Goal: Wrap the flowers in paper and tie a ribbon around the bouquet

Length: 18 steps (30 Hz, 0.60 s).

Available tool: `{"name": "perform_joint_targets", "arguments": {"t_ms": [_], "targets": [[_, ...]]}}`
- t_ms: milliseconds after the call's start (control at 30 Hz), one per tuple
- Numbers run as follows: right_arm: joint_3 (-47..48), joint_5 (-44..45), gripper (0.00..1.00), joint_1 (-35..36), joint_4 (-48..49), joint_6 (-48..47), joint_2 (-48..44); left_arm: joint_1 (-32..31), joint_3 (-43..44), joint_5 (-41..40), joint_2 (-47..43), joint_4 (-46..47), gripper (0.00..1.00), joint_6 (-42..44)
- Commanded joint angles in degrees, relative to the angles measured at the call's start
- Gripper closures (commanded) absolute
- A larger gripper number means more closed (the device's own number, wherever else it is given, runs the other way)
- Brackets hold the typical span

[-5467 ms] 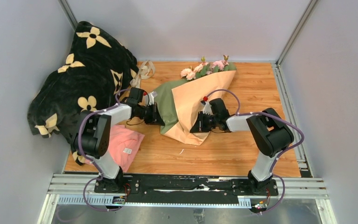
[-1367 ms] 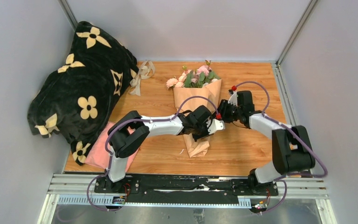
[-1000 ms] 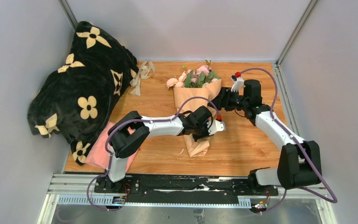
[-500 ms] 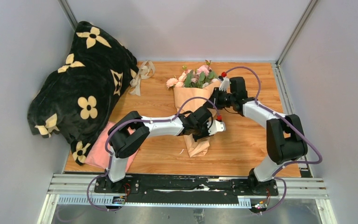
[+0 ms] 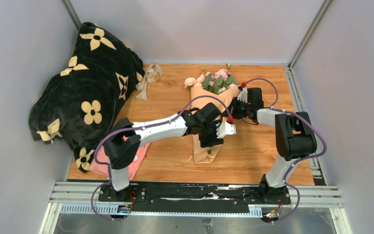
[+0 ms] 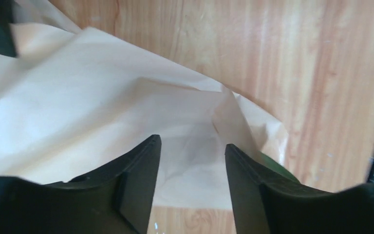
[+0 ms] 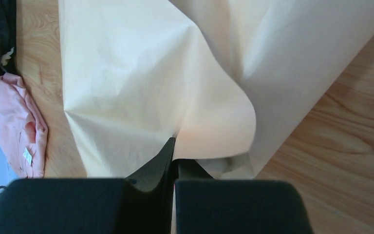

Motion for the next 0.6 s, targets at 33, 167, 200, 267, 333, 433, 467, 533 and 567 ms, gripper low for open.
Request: {"name": "perform_joint_targets", "arguments": {"t_ms": [33, 167, 200, 267, 333, 433, 467, 533, 567], "targets": [[-0.82, 1.73, 1.0, -2.02, 2.3, -0.05, 3.89, -0.42, 6.74, 9.57, -7.77, -12.73, 0.37, 4.06], [-1.27, 1.61, 1.0, -2.03, 3.09, 0.13, 4.5, -0.37, 6.25, 7.86, -9.02, -11.0, 0.51, 3.1], [-1.5, 1.68, 1.0, -2.03, 3.1, 0.18, 4.31, -0.4, 5.03, 4.98, -8.6, -7.33, 0.63, 1.81], [-1.93, 1.94, 1.0, -2.03, 3.31, 0.34, 3.91, -0.46, 2.28, -0.56, -6.58, -3.11, 0.77, 0.59], [-2.62, 2.18, 1.0, -2.0, 4.2, 0.99, 3.55, -1.06, 1.92, -1.56, -3.02, -2.05, 0.78, 0.65], [-3.37, 2.55, 1.0, -2.03, 5.53, 2.02, 3.19, -4.19, 0.58, -3.94, 0.01, 0.9, 0.73, 2.06], [-3.5, 2.72, 1.0, -2.03, 5.78, 2.4, 3.09, -5.53, -0.36, -5.47, 0.41, 2.38, 0.72, 2.9], [-3.63, 2.79, 1.0, -2.01, 6.08, 2.71, 3.09, -8.02, -2.36, -6.86, 0.62, 5.01, 0.7, 4.45], [-3.67, 2.94, 1.0, -2.03, 6.09, 2.74, 2.93, -9.2, -3.53, -7.66, 0.62, 6.12, 0.69, 5.4]]}}
